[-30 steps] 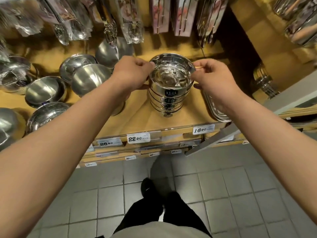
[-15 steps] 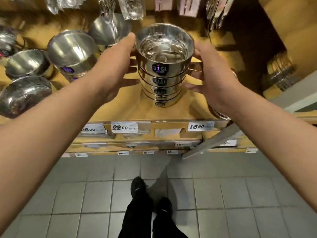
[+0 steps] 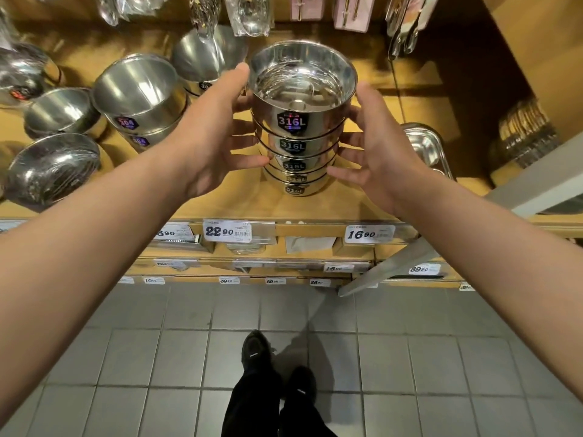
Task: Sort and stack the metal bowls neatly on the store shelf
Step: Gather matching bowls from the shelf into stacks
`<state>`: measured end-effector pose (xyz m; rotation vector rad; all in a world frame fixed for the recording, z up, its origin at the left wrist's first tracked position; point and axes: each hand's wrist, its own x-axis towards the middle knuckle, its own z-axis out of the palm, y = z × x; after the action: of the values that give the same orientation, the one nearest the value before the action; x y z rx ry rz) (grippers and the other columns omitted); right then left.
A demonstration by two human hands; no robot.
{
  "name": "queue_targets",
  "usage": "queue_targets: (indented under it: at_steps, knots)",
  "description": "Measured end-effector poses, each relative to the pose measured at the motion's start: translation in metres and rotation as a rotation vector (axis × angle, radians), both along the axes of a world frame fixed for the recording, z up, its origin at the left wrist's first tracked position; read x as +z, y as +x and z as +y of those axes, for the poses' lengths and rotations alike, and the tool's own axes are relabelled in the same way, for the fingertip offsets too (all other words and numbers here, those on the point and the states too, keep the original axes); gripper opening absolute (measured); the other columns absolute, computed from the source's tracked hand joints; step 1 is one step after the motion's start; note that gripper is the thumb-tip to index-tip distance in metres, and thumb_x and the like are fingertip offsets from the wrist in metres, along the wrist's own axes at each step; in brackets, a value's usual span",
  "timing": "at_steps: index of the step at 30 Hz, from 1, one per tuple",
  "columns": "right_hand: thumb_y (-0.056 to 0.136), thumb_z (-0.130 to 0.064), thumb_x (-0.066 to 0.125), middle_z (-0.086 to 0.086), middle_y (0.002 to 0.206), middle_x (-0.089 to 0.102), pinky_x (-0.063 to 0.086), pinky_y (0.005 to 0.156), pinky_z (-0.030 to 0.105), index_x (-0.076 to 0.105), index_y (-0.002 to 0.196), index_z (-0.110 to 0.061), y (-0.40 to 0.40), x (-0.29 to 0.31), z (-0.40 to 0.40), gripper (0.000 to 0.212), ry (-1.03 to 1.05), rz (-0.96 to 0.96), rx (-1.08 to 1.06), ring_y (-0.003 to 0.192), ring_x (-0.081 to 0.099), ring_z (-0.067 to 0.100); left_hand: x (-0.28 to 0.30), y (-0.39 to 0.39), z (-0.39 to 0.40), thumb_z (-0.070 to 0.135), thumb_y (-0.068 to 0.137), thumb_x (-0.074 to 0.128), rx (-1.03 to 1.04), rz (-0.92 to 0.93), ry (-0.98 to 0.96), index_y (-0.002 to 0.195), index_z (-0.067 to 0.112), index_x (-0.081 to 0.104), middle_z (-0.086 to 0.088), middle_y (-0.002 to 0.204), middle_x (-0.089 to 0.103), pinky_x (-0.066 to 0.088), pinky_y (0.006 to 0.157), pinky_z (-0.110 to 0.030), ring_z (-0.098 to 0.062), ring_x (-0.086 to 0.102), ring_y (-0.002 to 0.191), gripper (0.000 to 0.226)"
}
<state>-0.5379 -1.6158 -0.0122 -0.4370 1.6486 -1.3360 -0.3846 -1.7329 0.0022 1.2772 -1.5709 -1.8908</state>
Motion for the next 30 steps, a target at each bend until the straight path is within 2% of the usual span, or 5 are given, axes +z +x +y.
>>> queue_targets:
  at_steps: [6,13,20,24,30]
  knots:
    - [0.100,-0.064,0.037,-0.004,0.135,0.046,0.057,0.084,0.037,0.048,0.144,-0.033,-0.003,0.001,-0.004,0.055,0.005,0.019,-0.028,0.123,0.049,0.020,0.004,-0.006,-0.001,0.056,0.102,0.037,0.014,-0.027,-0.023,0.117,0.022,0.062,-0.008,0.128,0.063,0.062,0.082,-0.043,-0.031,0.060,0.118,0.045]
    - [0.097,-0.066,0.040,0.006,0.147,0.047,0.057,0.093,0.047,0.047,0.146,-0.028,-0.010,0.004,-0.010,0.062,0.042,-0.014,-0.028,0.127,0.051,0.028,0.003,-0.005,-0.008,0.062,0.100,0.037,0.010,-0.026,0.019,0.128,0.022,0.061,-0.007,0.128,0.062,0.063,0.075,-0.039,-0.028,0.060,0.116,0.054]
    - [0.098,-0.068,0.033,0.002,0.145,0.051,0.053,0.095,0.051,0.052,0.143,-0.031,-0.012,-0.021,-0.007,0.061,0.095,-0.057,-0.005,0.132,0.047,0.020,-0.024,0.004,-0.008,0.076,0.093,0.034,0.045,-0.058,0.271,0.142,0.021,0.051,-0.015,0.141,0.049,0.062,0.078,-0.048,-0.033,0.049,0.129,0.076]
    - [0.097,-0.064,0.043,-0.003,0.117,0.067,0.056,0.091,0.050,0.062,0.125,-0.031,-0.008,-0.029,-0.013,0.047,0.026,-0.153,-0.033,0.113,0.062,0.018,-0.035,-0.002,-0.002,0.067,0.096,0.044,0.041,0.059,0.405,0.142,0.020,0.053,-0.018,0.144,0.051,0.064,0.074,-0.046,-0.037,0.052,0.130,0.066]
    - [0.098,-0.063,0.041,-0.001,0.116,0.064,0.054,0.093,0.046,0.062,0.123,-0.032,-0.016,-0.027,-0.026,0.045,0.015,-0.174,-0.095,0.116,0.058,0.021,-0.035,-0.020,-0.010,0.062,0.100,0.043,0.023,0.122,0.334,0.133,0.028,0.060,-0.007,0.134,0.059,0.063,0.079,-0.042,-0.032,0.060,0.119,0.050]
